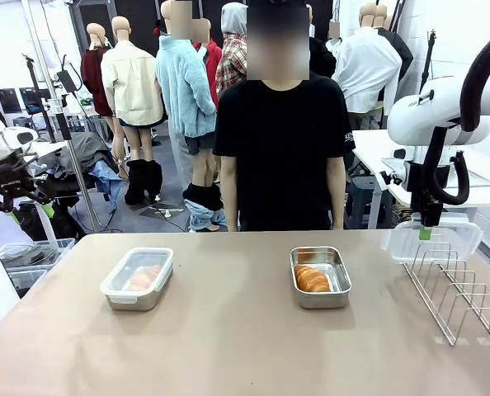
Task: Place the bread in airtight containers.
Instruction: Pick up one Airtight Container lid and hand it to the human.
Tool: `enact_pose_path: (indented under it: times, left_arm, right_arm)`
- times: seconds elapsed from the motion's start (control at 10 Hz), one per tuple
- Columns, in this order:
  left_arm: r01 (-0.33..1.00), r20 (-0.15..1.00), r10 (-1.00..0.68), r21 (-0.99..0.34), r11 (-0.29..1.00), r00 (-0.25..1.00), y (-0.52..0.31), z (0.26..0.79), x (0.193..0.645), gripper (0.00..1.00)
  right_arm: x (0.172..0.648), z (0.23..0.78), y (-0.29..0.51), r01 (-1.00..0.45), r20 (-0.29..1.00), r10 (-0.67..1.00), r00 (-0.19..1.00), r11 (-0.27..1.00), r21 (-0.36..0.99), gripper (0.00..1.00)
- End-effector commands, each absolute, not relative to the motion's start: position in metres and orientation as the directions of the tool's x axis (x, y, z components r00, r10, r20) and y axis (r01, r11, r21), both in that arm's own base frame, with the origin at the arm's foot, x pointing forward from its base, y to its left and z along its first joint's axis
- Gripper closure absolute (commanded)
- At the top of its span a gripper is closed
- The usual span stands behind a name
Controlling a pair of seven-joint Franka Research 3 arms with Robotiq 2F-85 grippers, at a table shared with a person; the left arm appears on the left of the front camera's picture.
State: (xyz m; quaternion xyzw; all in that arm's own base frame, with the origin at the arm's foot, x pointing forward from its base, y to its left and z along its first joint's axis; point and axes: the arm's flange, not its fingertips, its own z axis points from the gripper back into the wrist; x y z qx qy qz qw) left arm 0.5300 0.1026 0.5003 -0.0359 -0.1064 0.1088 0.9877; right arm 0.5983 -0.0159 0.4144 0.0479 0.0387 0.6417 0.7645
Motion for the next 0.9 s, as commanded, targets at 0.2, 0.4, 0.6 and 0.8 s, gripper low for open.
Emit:
enact_pose_path:
  times: [0.2,0.4,0.6,0.8]
  left_arm:
    - [-0.217,0.208,0.229,-0.078,0.973,0.951,0.1023,0.5025,0.5287,0.28]
    - [-0.217,0.208,0.229,-0.078,0.973,0.951,0.1023,0.5025,0.5287,0.28]
    - [-0.217,0.208,0.229,-0.078,0.973,0.951,0.1023,0.5025,0.5287,0.28]
    - [-0.217,0.208,0.229,-0.078,0.973,0.951,0.1023,0.5025,0.5287,0.28]
  right_arm:
    - [0.5987,0.4176,-0.0153,-0.977,-0.014,0.981,0.193,0.193,0.094,1.00]
    - [0.6000,0.4177,-0.0147,-0.976,-0.018,0.981,0.194,0.195,0.099,1.00]
    - [0.6010,0.4180,-0.0143,-0.975,-0.016,0.980,0.196,0.197,0.100,1.00]
    - [0.5999,0.4189,-0.0163,-0.978,0.004,0.984,0.179,0.178,0.110,1.00]
